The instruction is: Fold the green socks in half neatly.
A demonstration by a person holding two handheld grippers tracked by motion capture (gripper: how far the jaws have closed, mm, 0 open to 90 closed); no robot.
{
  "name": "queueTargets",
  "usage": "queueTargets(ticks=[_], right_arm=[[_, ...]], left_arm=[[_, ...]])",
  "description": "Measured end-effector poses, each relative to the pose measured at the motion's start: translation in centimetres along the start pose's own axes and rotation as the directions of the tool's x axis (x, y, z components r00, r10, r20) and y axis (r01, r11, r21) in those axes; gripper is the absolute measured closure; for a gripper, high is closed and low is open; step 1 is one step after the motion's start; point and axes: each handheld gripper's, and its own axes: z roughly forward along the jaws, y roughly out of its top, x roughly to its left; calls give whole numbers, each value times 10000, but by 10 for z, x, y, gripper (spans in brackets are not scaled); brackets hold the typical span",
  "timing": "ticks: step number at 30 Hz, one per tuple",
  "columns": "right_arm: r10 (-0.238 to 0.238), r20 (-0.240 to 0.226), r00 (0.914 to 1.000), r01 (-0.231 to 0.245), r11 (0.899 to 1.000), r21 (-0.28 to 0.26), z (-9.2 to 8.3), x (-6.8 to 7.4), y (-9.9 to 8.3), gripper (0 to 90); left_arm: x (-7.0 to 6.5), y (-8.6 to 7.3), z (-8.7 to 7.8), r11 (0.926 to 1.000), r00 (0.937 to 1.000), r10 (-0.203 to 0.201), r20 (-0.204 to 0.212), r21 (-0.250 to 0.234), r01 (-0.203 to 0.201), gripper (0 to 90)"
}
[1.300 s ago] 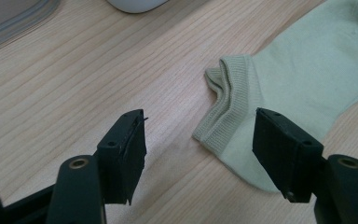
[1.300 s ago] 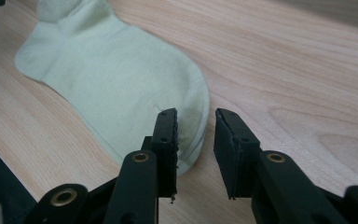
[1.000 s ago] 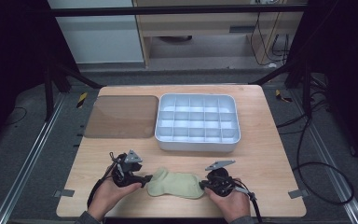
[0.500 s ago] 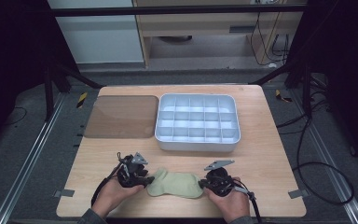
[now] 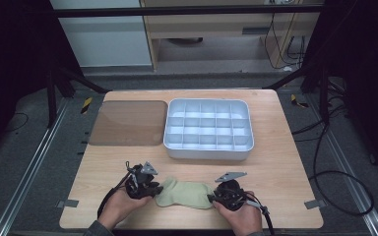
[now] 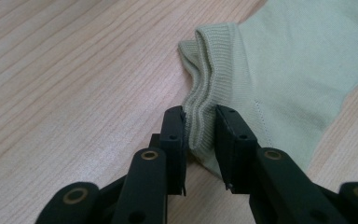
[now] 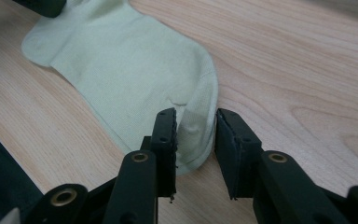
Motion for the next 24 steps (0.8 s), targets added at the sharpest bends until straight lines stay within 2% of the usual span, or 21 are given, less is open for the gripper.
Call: queueTargets(ticks=[10, 16, 24], right_arm=[[-352, -74, 9994, 354, 9991, 229, 1, 3, 3, 848], [-565, 6, 9984, 565, 9982, 204, 0, 1, 4, 856], [-614, 42, 9981, 613, 9979, 196, -4, 1, 9, 858]], left_arm=[[0, 2, 0, 9999, 9998, 85, 197, 125, -88, 788], [1, 2, -1, 9998, 9996, 77, 269, 185, -82, 800], [1, 5, -7, 9998, 9994, 166, 307, 100, -169, 802]])
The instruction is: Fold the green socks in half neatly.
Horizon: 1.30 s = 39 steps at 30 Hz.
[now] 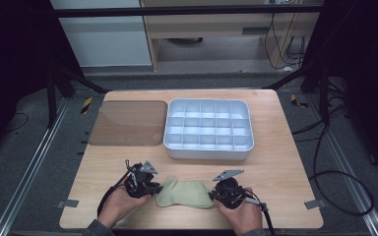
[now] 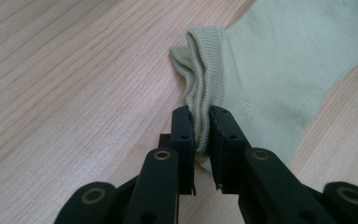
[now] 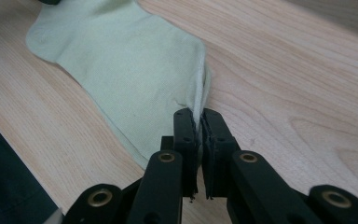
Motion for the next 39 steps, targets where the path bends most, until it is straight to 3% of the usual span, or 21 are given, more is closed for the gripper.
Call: queueTargets(ticks=[27, 39], right_arm=[[-189, -131, 9997, 185, 9995, -275, -12, 0, 13, 859], [-217, -233, 9995, 211, 9994, -282, -9, 2, 18, 858]], left_arm=[[-3, 11, -14, 9996, 9997, 255, 10, -142, -255, 803], [-3, 14, -19, 9992, 9993, 370, 31, -155, -370, 803]])
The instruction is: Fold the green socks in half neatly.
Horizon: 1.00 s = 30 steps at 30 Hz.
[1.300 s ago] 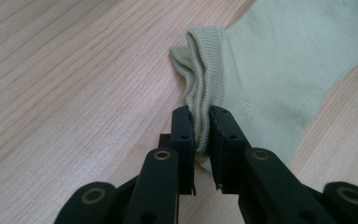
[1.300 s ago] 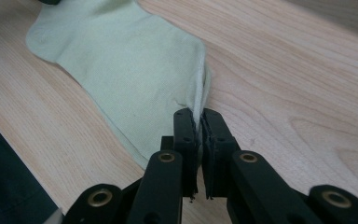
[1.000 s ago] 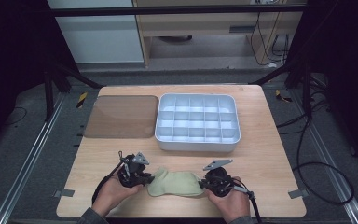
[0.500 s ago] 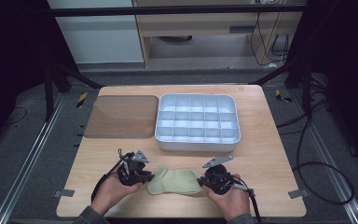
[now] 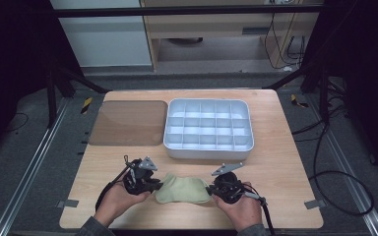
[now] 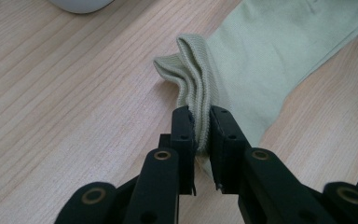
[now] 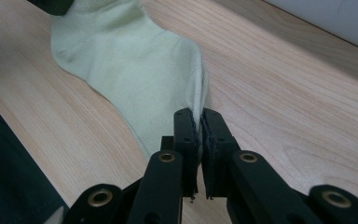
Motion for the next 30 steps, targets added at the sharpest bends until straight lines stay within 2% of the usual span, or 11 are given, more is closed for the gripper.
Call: queueTargets(ticks=[22, 30], right_arm=[[125, -497, 9987, -120, 9999, 110, 24, 8, 4, 857], [131, -675, 9976, -121, 9998, 159, 31, 15, 9, 856]], left_arm=[[4, -3, -20, 9999, 9999, -1, 163, 105, -1, 801], [-2, 2, -25, 9998, 9992, 156, 374, 92, -160, 802]])
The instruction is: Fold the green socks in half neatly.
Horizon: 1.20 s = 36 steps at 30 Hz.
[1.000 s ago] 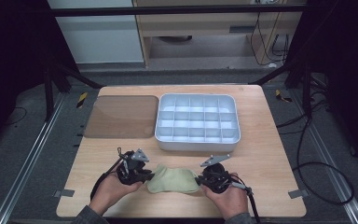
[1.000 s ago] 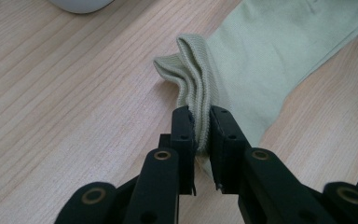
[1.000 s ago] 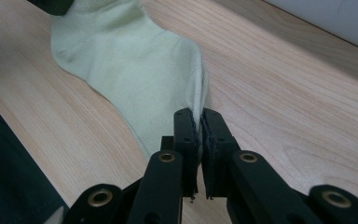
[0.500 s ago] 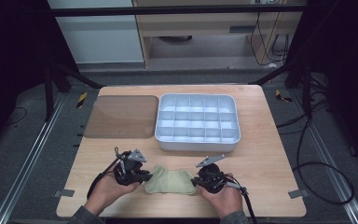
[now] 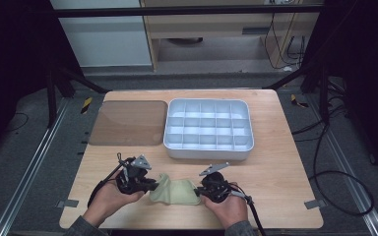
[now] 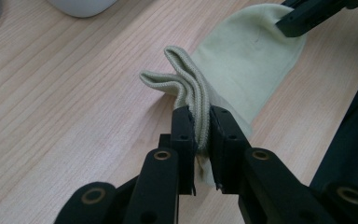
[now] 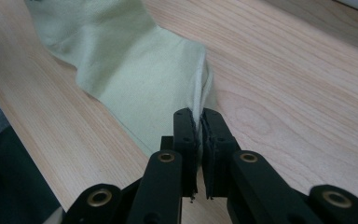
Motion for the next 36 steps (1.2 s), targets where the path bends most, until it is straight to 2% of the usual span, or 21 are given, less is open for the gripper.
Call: queueTargets(ticks=[7, 14, 21, 27, 30, 32, 36], right_arm=[[17, -94, 10000, -17, 10000, -19, 3, 0, 0, 856], [195, -140, 9997, -196, 9998, -35, 5, -2, -1, 856], [311, -153, 9994, -312, 9995, -74, 6, -4, -3, 855], [342, -175, 9993, -343, 9994, -94, 7, -4, -4, 843], [323, -163, 9993, -325, 9994, -136, 5, -4, -4, 770], [321, -73, 9995, -322, 9993, -169, 2, -3, -5, 686], [250, -6, 9997, -250, 9994, -220, -4, -4, -8, 617]], left_arm=[[-10, 11, 1, 9997, 9995, 204, 232, -123, -201, 804], [-30, 25, 11, 9983, 9968, 570, 564, -171, -561, 804], [-45, 35, 23, 9972, 9941, 741, 788, -140, -732, 804], [-54, 41, 33, 9962, 9935, 868, 734, -72, -865, 804], [-55, 42, 37, 9948, 9929, 1001, 651, 101, -1009, 804], [-54, 41, 38, 9951, 9931, 968, 655, 119, -977, 804], [-54, 41, 40, 9955, 9937, 929, 620, 99, -937, 804]])
